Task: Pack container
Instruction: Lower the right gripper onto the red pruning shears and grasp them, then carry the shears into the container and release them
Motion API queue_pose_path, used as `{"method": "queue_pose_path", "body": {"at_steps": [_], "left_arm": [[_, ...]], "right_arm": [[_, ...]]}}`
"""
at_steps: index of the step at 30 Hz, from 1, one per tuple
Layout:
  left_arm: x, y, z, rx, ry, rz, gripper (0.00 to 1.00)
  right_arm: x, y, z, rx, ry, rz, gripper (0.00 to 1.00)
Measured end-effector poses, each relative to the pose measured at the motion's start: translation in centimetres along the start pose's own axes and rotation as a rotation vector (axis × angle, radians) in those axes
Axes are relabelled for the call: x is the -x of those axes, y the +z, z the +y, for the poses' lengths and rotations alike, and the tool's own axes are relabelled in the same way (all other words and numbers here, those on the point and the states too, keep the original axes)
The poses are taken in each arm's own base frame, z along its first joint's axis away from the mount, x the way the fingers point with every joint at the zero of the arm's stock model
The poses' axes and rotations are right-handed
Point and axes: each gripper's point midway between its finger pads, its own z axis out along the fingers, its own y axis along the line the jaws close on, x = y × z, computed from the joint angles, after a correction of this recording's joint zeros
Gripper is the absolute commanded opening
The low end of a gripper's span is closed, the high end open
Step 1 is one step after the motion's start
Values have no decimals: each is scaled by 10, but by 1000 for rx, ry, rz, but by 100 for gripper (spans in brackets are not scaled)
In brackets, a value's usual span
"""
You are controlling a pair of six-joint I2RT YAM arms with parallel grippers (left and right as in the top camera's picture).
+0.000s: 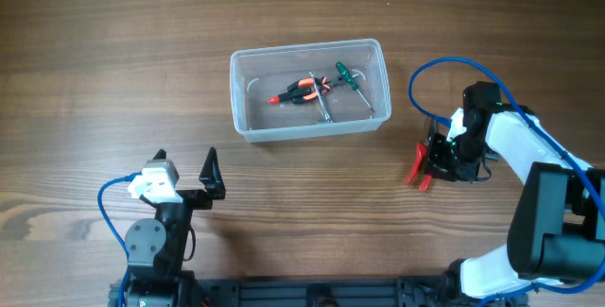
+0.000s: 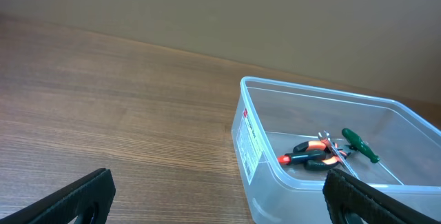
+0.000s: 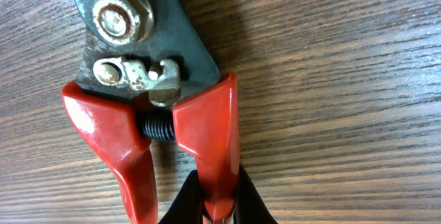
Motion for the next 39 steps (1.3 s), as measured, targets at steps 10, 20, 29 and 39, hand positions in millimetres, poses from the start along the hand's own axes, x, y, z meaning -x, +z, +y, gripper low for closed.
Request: {"method": "queue_pose_path", "body": {"at_steps": [10, 20, 29, 39], "left_arm": [[0, 0, 0, 0, 0, 0, 100], [0, 0, 0, 0, 0, 0, 100], [0, 0, 0, 0, 0, 0, 100], [0, 0, 0, 0, 0, 0, 100]], "right_arm": [[78, -190, 89, 170, -240, -489, 4], [-24, -230, 287, 214, -1439, -746, 4], [52, -32, 282, -120, -1784, -414, 74], [51, -163, 300, -48, -1364, -754, 100]]}}
